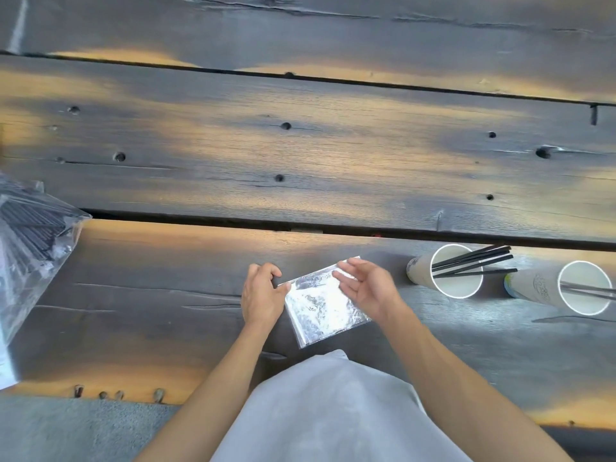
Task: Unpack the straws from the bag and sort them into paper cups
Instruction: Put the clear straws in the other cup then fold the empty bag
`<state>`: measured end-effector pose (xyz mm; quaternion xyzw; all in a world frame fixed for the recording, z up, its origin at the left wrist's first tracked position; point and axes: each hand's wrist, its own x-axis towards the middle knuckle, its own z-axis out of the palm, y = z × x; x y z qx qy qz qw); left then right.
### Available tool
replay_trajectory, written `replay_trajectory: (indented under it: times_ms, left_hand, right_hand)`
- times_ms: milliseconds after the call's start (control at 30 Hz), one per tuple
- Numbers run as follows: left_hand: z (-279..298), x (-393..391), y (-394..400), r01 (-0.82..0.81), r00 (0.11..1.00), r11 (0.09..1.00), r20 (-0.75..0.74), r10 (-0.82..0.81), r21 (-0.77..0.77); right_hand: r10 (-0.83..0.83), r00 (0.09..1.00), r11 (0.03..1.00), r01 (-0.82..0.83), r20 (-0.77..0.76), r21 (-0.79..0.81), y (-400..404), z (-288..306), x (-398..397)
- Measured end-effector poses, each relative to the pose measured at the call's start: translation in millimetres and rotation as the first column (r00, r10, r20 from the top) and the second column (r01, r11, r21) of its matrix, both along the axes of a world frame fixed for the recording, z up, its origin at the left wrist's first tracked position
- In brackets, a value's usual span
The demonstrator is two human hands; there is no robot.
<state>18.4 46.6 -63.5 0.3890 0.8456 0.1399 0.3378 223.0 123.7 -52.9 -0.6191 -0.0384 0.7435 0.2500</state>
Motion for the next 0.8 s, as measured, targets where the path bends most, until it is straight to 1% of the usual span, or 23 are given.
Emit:
replay_trajectory:
  times_ms: [33,100,133,200,267,300,400,500,567,633,667,700,767,800]
  left_hand:
    - [0.2,0.3,0.4,-0.002,1.000,1.000,-0.002,0.002,0.003]
    - [0.4,1.0,0.2,-0.004,1.000,1.000,-0.002,0.004,0.009]
    - [0.6,0.5,0.2,-0.004,1.000,1.000,-0.001,0.004,0.010]
    - [-0.5,-1.7,0.3,-0.003,1.000,1.000,0.018,0.002,0.011]
    - [-0.6,-3.7,-0.1,0.011,0.999,1.000,0.047,-0.011,0.004]
    - [0.2,-3.7,-0.8,0.034,0.998,0.999,0.044,-0.033,-0.009]
    - [1.5,-0.6,-3.1,0.131,0.991,0.989,-0.031,-0.133,-0.063]
    - [2.8,1.8,-2.1,0.139,0.989,0.989,-0.042,-0.142,-0.057]
    - [3.9,0.0,-0.2,0.145,0.989,0.989,-0.014,-0.146,-0.040]
    - [5.7,-3.9,0.7,0.132,0.988,0.991,0.084,-0.131,-0.009]
    - [7.3,-6.2,0.7,0.108,0.982,0.994,0.152,-0.108,0.006]
    - [9.2,-9.0,0.1,0.069,0.971,0.997,0.226,-0.072,0.022]
    - [13.6,-13.9,-2.8,-0.052,0.924,0.997,0.382,0.025,0.060]
    - [16.2,-15.5,-4.8,-0.116,0.893,0.990,0.445,0.070,0.078]
  right_hand:
    - [-0.028,0.999,1.000,0.028,0.026,0.013,5.8,0.7,7.5]
    - [-0.023,0.997,0.998,0.020,0.070,0.055,14.3,3.9,14.0]
    - [0.005,0.994,0.996,-0.014,0.109,0.086,17.0,5.9,13.6]
    - [0.098,0.962,0.979,-0.139,0.255,0.151,19.1,10.1,11.8]
    - [0.172,0.904,0.944,-0.264,0.392,0.197,18.0,12.6,10.9]
    - [0.197,0.880,0.926,-0.312,0.432,0.213,16.8,12.5,10.7]
    - [0.277,0.815,0.863,-0.444,0.509,0.241,12.1,12.3,11.3]
    - [0.345,0.715,0.782,-0.577,0.608,0.236,8.3,10.8,12.5]
    - [0.362,0.641,0.722,-0.652,0.677,0.231,5.4,11.4,13.6]
    - [0.367,0.558,0.630,-0.738,0.744,0.243,4.5,12.8,15.6]
    - [0.371,0.550,0.597,-0.758,0.748,0.262,5.3,13.6,16.6]
    - [0.386,0.583,0.594,-0.750,0.715,0.291,7.0,15.3,17.1]
    - [0.440,0.698,0.652,-0.681,0.565,0.334,10.2,20.1,17.2]
    - [0.467,0.732,0.678,-0.657,0.496,0.330,11.0,22.1,17.4]
